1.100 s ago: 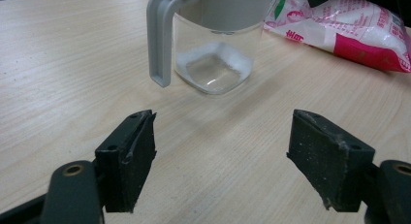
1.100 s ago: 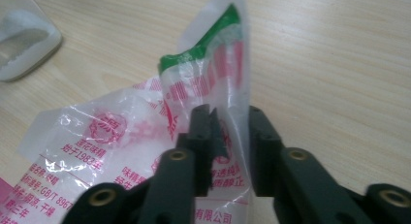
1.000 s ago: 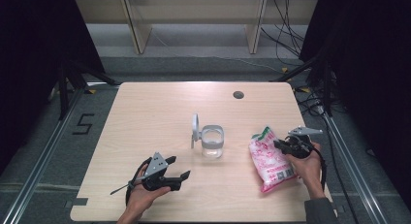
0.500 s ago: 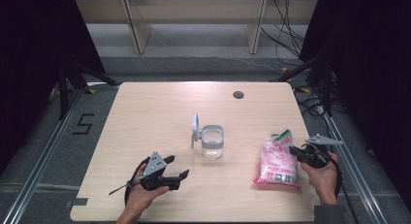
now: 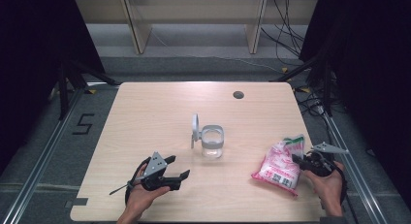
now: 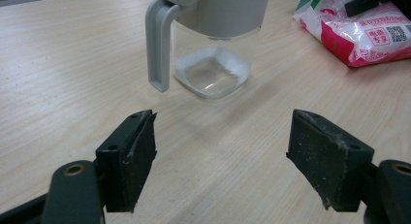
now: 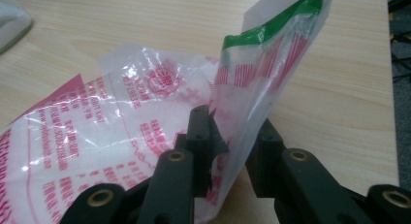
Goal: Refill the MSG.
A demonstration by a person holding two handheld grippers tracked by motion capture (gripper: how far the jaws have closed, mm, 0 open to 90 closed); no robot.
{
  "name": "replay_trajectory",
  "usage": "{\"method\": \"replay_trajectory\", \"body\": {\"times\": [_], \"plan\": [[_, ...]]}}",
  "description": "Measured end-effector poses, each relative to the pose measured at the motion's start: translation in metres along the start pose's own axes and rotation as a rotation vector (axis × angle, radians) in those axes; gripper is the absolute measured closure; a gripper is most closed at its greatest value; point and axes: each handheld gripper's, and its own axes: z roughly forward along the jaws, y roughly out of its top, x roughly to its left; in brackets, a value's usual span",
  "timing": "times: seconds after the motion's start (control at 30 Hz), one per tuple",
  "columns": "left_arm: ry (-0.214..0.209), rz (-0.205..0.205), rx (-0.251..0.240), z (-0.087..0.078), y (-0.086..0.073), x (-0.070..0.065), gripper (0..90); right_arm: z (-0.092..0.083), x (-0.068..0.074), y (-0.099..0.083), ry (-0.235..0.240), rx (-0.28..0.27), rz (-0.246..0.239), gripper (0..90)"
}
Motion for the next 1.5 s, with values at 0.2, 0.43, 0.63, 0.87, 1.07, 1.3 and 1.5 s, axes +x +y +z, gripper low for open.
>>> {"method": "replay_trajectory", "body": {"times": [0.2,0.43,0.63,0.87,1.07,1.3,1.5], "plan": [[0.001,0.028,0.003,0.001,0.000,0.001,24.8,0.009,-0.003,0.004,0.021,0.016,0.037,75.9],[-0.001,0.002,0.009,0.003,-0.001,-0.003,24.8,0.016,-0.007,0.006,0.016,0.011,0.027,79.1],[-0.009,0.007,0.014,0.003,-0.001,-0.004,24.8,0.015,-0.007,0.006,0.048,0.001,0.064,86.3],[-0.018,0.003,0.012,0.004,-0.002,-0.005,24.8,0.006,0.005,0.013,0.061,-0.047,0.060,90.0],[-0.030,0.010,0.017,0.009,-0.003,-0.010,24.8,-0.005,0.010,0.018,0.082,-0.133,0.035,90.0],[-0.045,0.034,0.045,0.014,-0.006,-0.016,24.5,-0.022,0.027,0.027,0.119,-0.211,0.049,90.0],[-0.062,0.038,0.056,0.022,-0.006,-0.023,24.4,-0.037,0.046,0.038,0.130,-0.272,-0.038,90.0]]}}
